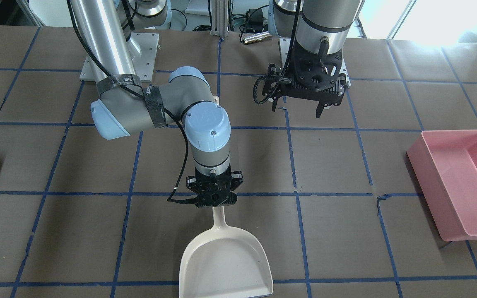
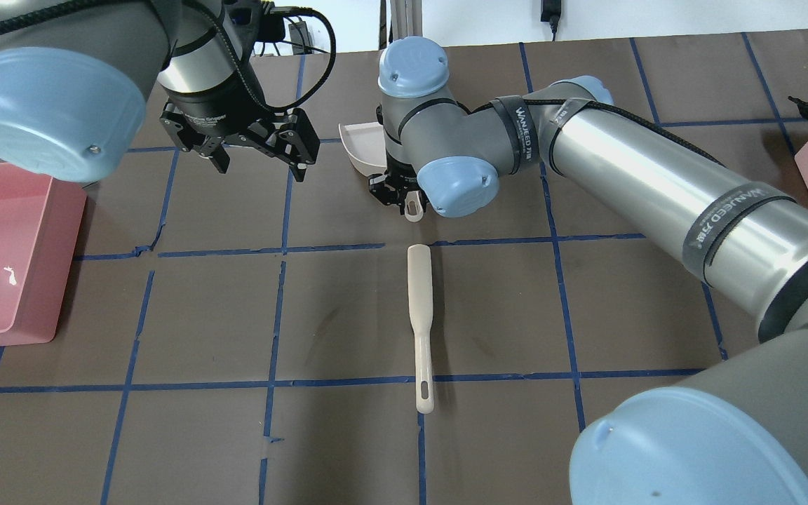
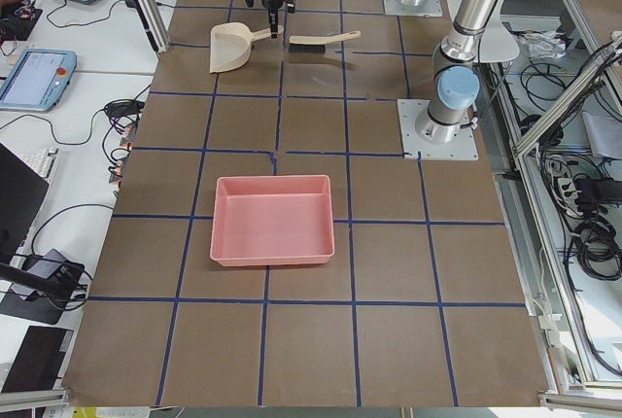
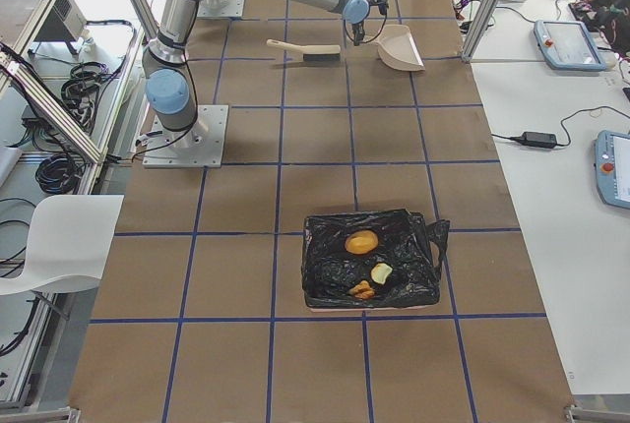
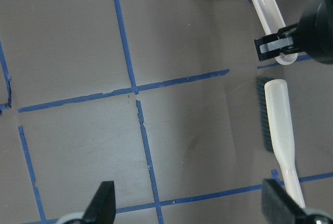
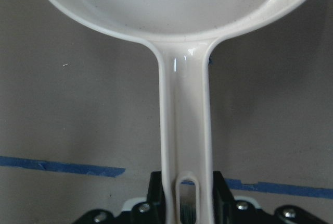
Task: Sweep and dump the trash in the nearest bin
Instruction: 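Carry the empty dustpan back and lower it onto the table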
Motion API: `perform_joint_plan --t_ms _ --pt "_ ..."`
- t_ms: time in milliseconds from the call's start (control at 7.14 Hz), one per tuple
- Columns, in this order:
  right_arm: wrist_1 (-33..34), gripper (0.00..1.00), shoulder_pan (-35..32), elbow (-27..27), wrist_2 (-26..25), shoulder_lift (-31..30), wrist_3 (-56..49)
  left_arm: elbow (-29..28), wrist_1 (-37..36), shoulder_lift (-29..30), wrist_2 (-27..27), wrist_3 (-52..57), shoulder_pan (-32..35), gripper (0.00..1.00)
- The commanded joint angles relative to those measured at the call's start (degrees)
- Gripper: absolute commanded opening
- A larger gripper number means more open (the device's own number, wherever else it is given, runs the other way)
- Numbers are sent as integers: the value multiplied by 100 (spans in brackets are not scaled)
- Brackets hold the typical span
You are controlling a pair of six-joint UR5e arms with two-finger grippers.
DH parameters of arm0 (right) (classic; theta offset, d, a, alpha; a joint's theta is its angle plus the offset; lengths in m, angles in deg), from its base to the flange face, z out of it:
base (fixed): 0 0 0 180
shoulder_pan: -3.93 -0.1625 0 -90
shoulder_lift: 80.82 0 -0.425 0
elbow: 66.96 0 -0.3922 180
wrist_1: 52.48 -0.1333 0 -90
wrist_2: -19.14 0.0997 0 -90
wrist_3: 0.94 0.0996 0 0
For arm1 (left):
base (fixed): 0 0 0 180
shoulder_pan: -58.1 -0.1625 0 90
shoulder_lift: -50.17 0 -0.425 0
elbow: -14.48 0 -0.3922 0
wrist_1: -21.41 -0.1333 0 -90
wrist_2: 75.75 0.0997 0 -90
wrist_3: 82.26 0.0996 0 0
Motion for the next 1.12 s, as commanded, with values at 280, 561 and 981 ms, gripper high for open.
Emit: perform_joint_plan --t_ms 280,561,981 --pt "14 100 110 -62 -3 -22 97 0 15 -6 37 9 -1 100" --pt "-82 100 408 -202 -29 -75 10 0 7 -6 37 9 8 100" --pt "-1133 100 1102 -264 -82 -714 -709 0 7 -6 28 9 8 100"
